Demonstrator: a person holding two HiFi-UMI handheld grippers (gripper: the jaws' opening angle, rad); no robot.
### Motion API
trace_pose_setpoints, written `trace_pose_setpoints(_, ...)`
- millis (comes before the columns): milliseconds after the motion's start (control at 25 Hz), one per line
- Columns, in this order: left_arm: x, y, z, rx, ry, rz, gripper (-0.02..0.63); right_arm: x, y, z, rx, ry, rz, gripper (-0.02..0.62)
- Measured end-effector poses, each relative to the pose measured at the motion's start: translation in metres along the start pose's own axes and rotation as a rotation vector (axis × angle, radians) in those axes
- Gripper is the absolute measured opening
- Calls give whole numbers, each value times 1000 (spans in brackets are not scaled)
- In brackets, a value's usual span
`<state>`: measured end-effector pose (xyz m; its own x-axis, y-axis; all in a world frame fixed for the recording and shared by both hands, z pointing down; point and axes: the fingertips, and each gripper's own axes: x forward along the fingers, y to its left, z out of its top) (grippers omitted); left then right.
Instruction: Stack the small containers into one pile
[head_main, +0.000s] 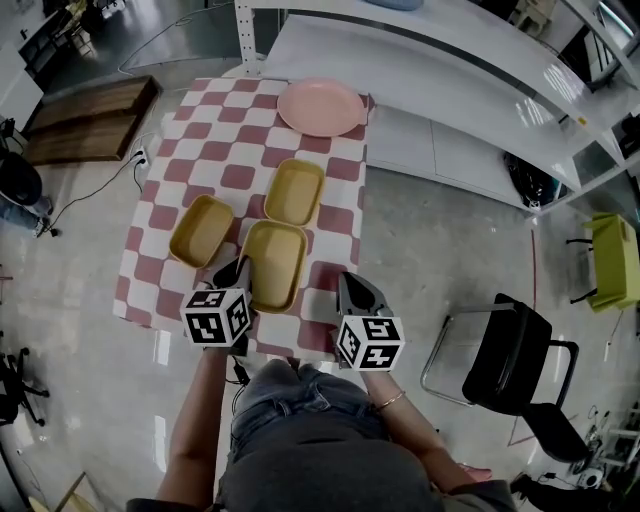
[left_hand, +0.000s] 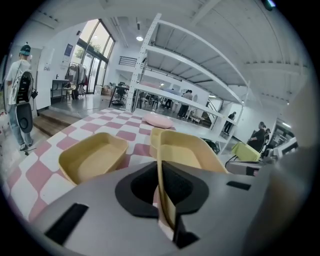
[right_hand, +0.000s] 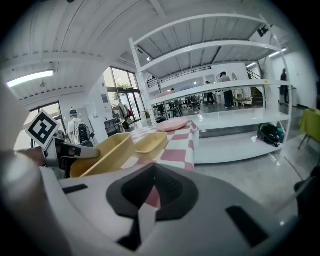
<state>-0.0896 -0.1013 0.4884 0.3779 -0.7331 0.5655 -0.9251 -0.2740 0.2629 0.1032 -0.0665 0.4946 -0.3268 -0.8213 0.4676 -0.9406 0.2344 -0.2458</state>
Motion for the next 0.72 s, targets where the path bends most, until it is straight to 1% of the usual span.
trace_pose_setpoints(160,5,-7,15,-4,-22,12,26,-2,-3,9,-7,-17,19,11)
trace_pose_setpoints(280,13,-9,27,1,-27,14,26,-1,-7,12,-7,-19,18,11)
trace_pose_setpoints(480,36,-5,52,15,-34,-1,26,10,-13,17,12,-21,-11,11)
trace_pose_setpoints(720,69,1,83,34,-30,-31,26,24,-14,29,37,-29,-64,11)
